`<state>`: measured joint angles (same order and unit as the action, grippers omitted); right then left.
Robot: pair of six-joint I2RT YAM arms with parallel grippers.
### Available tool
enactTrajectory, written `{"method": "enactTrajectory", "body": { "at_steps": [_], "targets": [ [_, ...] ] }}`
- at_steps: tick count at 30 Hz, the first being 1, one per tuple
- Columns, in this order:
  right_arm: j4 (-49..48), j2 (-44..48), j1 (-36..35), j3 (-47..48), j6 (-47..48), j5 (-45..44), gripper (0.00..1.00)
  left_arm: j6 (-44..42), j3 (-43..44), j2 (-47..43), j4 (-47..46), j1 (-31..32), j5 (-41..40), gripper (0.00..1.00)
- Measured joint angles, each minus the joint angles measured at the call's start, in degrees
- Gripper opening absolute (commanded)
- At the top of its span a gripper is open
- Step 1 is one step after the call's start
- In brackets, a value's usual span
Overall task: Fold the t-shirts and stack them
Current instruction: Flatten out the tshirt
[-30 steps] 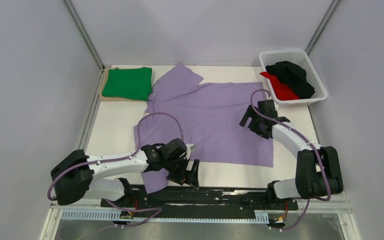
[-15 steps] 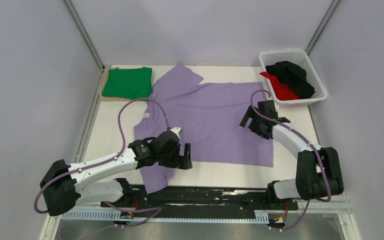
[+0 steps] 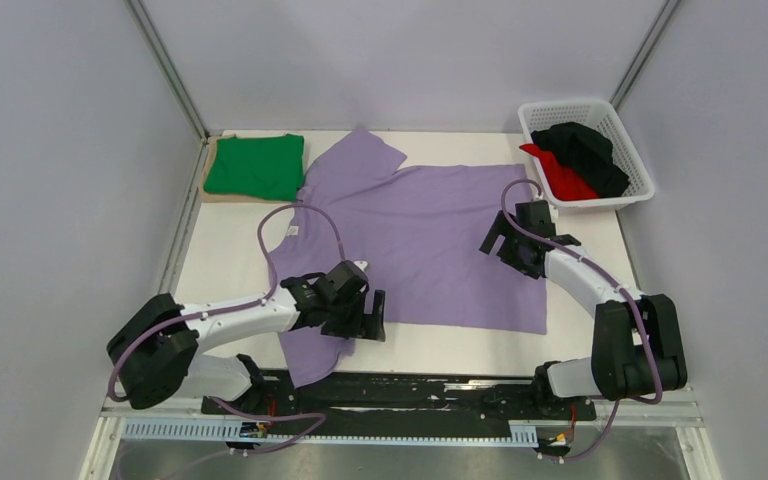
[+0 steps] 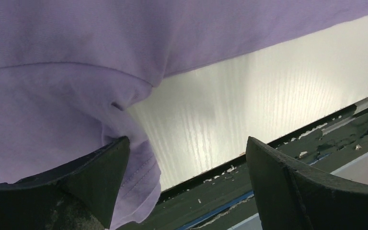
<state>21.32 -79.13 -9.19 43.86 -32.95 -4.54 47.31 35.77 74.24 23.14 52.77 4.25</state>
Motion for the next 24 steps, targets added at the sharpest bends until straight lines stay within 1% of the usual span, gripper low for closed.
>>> {"method": "enactTrajectory", "body": {
  "at_steps": [6, 11, 14, 16, 18, 21, 23, 24],
  "targets": [
    [-0.3, 0.0, 0.0, -0.3, 0.0, -0.2, 1.0, -1.4, 1.5, 3.1, -2.9, 0.2, 4.9, 1.0],
    [-0.4, 0.0, 0.0, -0.5, 0.0, -0.7, 1.0, -4.5, 1.8, 6.2, -9.1, 3.2, 14.7, 1.0],
    [-0.4, 0.0, 0.0, -0.5, 0.0, -1.0, 1.0, -6.3, 2.0, 7.5, -10.8, 4.1, 19.4, 1.0],
    [-0.4, 0.0, 0.0, -0.5, 0.0, -1.0, 1.0, -7.9, 2.7, 7.5, -8.8, 4.4, 19.8, 1.0],
    [-0.4, 0.0, 0.0, -0.5, 0.0, -1.2, 1.0, -9.4, 4.2, 7.2, -4.0, 4.6, 18.1, 1.0],
    [-0.4, 0.0, 0.2, -0.5, 0.0, -1.6, 1.0, -10.5, 6.1, 4.7, 4.4, 4.2, 13.2, 1.0],
    [-0.4, 0.1, 0.5, -0.5, 0.0, -2.0, 1.0, -10.4, 7.1, 2.1, 9.6, 2.7, 9.8, 1.0],
    [-0.4, 0.1, 0.7, -0.5, 0.0, -2.1, 1.0, -10.0, 7.5, 0.4, 12.1, 0.9, 8.0, 1.0]
  ]
}}
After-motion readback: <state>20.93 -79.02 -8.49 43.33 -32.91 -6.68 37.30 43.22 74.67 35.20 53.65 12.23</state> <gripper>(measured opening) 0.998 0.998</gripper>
